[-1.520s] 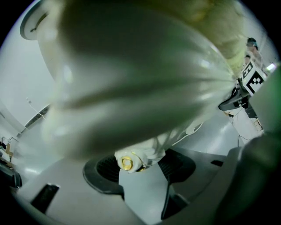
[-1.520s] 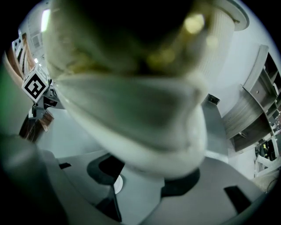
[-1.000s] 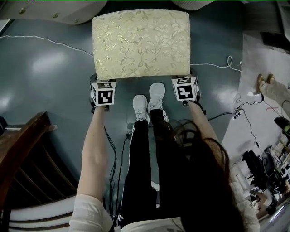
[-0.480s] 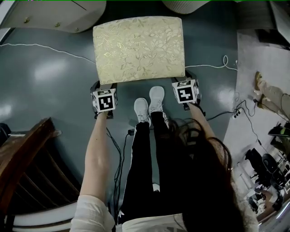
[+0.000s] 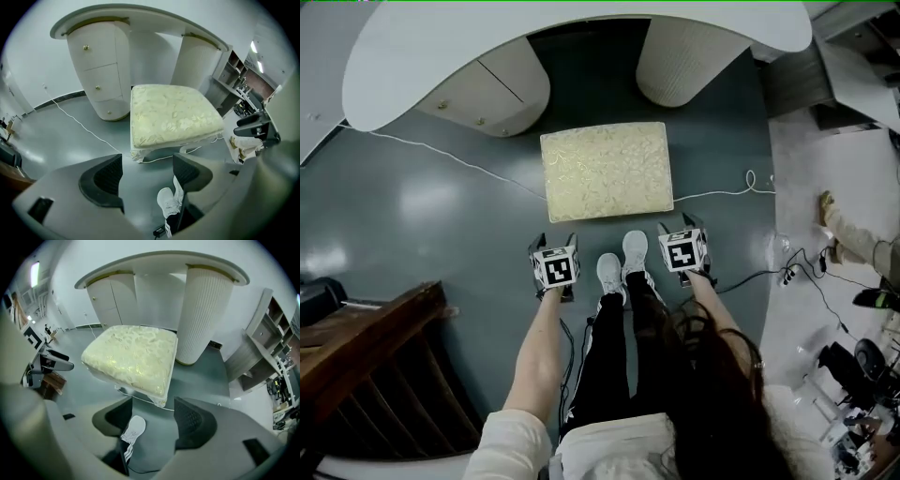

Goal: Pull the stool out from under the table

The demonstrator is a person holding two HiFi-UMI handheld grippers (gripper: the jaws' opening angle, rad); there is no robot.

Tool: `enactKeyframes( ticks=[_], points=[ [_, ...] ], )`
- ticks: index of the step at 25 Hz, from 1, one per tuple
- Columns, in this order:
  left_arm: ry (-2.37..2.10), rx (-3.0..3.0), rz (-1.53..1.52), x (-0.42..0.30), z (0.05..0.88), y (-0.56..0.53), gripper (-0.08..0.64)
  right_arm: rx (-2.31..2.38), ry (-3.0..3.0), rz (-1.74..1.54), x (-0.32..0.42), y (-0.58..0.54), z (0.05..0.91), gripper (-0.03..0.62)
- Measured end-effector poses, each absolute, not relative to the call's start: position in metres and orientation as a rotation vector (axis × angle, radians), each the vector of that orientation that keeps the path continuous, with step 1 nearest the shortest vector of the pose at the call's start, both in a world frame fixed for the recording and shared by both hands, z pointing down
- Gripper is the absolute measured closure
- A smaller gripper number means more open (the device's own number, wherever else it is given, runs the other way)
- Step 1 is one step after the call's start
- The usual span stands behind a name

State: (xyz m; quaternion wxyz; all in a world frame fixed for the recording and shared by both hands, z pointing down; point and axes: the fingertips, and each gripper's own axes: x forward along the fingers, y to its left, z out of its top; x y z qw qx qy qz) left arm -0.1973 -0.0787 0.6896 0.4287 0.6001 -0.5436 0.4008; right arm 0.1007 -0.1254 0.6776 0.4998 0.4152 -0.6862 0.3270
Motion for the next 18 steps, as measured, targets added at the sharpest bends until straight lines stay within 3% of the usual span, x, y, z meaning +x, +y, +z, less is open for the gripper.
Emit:
enactKeyframes(
  ticks=[18],
  points=[
    [-1.604,1.837,0.742,-0.217,0.377,-0.187,0.247,1.099,-1.845,0.513,0.064,-0.199,0.398,0.318]
  ],
)
